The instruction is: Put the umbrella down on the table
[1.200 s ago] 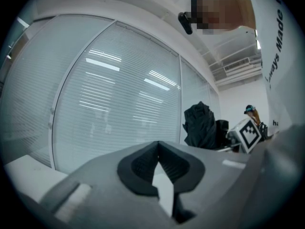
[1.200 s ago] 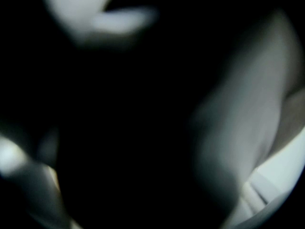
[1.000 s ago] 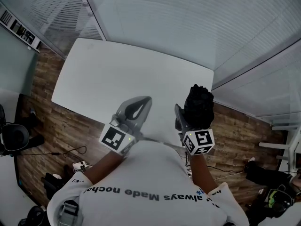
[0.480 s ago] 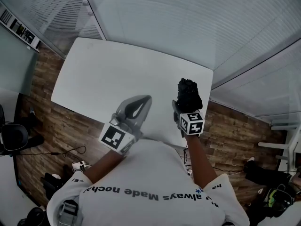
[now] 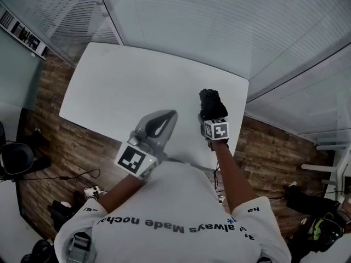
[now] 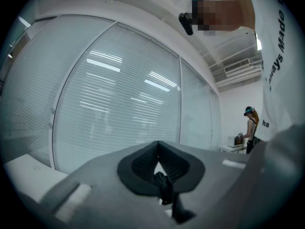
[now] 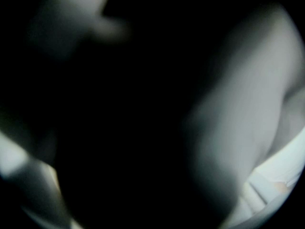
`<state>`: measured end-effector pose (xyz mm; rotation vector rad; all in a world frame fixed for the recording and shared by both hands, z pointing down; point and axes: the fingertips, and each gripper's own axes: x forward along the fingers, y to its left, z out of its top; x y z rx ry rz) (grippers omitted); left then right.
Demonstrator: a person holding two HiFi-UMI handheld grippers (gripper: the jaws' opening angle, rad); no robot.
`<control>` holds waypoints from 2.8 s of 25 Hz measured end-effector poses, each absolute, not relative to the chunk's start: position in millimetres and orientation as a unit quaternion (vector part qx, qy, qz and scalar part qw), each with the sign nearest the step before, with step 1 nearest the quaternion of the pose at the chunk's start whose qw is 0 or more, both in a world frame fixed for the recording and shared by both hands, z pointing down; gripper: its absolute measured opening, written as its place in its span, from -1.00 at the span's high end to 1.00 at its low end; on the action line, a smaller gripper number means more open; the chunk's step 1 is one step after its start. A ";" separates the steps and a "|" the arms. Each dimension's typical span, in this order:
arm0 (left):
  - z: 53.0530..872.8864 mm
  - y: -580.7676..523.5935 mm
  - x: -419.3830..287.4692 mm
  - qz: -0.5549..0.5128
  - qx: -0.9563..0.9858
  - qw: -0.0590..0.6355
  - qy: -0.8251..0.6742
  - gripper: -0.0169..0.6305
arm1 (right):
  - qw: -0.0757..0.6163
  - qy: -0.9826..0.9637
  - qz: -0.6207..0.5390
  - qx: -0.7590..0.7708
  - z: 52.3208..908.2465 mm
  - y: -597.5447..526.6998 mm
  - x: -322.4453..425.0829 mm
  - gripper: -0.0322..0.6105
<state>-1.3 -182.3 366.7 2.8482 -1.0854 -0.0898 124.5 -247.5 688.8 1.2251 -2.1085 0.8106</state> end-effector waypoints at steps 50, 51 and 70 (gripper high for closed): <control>367.7 -179.4 -18.3 -0.010 0.928 0.050 -0.368 0.94 | 0.464 -0.671 0.421 0.397 819.6 -224.2 143.7 0.15; 367.3 -180.0 -18.4 -0.009 0.928 0.051 -0.368 0.94 | 0.463 -0.672 0.421 0.397 819.0 -224.3 143.7 0.15; 375.1 -191.2 -17.4 -0.011 0.930 0.057 -0.363 0.94 | 0.418 -0.685 0.430 0.413 816.1 -225.2 140.3 0.03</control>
